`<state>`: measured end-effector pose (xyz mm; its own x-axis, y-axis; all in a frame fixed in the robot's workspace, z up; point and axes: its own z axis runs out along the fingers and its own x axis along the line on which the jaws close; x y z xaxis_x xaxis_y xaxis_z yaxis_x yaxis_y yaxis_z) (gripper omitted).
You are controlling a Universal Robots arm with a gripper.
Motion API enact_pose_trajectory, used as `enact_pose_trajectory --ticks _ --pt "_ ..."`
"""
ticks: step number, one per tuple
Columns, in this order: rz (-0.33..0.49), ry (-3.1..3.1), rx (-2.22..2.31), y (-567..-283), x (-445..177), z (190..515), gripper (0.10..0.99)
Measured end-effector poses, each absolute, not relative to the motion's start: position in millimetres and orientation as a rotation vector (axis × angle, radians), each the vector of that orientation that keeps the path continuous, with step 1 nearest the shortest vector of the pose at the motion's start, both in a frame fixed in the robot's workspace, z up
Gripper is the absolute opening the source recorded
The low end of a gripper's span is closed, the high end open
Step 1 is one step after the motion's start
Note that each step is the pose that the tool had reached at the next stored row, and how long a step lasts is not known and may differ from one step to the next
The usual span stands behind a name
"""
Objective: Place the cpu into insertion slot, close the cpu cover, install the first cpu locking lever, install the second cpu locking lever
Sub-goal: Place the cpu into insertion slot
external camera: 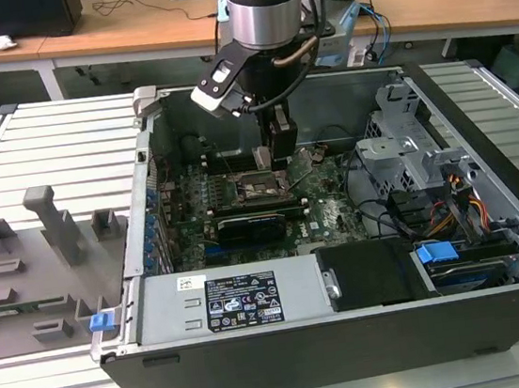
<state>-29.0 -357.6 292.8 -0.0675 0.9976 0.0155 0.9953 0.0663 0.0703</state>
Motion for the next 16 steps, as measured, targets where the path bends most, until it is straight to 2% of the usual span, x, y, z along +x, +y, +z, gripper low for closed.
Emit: enact_pose_trajectory --ticks 16 --pt "0.096 2.168 2.214 -356 -30 270 0.537"
